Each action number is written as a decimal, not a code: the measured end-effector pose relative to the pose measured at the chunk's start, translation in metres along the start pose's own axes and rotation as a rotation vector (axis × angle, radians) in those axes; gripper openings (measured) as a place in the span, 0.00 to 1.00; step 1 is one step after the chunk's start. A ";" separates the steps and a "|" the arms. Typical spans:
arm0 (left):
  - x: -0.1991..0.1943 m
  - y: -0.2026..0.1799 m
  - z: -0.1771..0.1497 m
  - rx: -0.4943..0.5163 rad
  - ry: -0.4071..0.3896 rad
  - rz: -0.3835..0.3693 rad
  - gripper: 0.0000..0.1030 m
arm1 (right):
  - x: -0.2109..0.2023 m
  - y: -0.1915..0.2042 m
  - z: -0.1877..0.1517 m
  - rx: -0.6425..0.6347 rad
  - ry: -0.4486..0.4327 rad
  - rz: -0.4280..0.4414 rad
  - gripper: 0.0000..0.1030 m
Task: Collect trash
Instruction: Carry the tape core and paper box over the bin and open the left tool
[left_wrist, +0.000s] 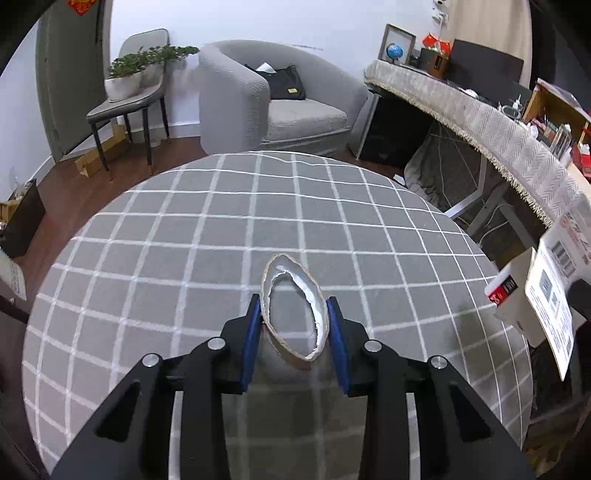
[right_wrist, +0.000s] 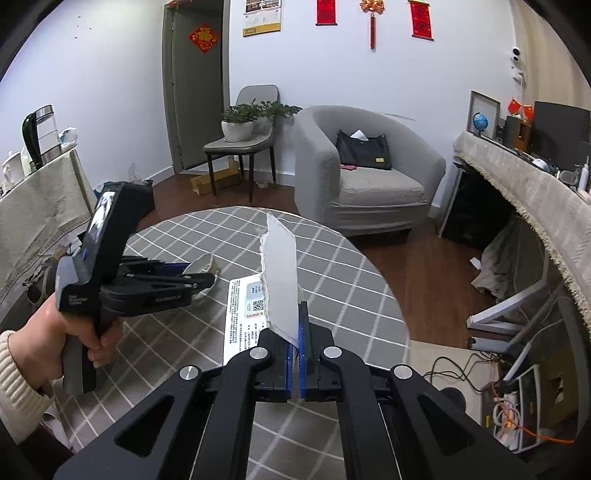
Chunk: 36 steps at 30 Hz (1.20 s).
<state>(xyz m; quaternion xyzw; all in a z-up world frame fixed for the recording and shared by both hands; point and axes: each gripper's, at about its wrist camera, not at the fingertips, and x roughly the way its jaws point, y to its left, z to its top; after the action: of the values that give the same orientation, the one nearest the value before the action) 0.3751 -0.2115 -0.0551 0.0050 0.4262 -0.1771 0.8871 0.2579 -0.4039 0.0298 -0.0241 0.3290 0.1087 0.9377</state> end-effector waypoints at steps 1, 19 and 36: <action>-0.008 0.007 -0.004 -0.005 -0.008 -0.005 0.36 | 0.000 0.006 0.001 -0.004 0.002 0.005 0.02; -0.135 0.107 -0.085 -0.106 -0.101 0.065 0.36 | 0.002 0.120 0.011 0.003 -0.015 0.169 0.02; -0.188 0.228 -0.177 -0.256 -0.074 0.212 0.36 | 0.036 0.254 0.013 -0.075 0.024 0.369 0.02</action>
<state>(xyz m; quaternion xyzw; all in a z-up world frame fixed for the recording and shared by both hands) 0.2062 0.0884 -0.0571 -0.0697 0.4092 -0.0269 0.9094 0.2378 -0.1480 0.0245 0.0002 0.3347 0.2906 0.8964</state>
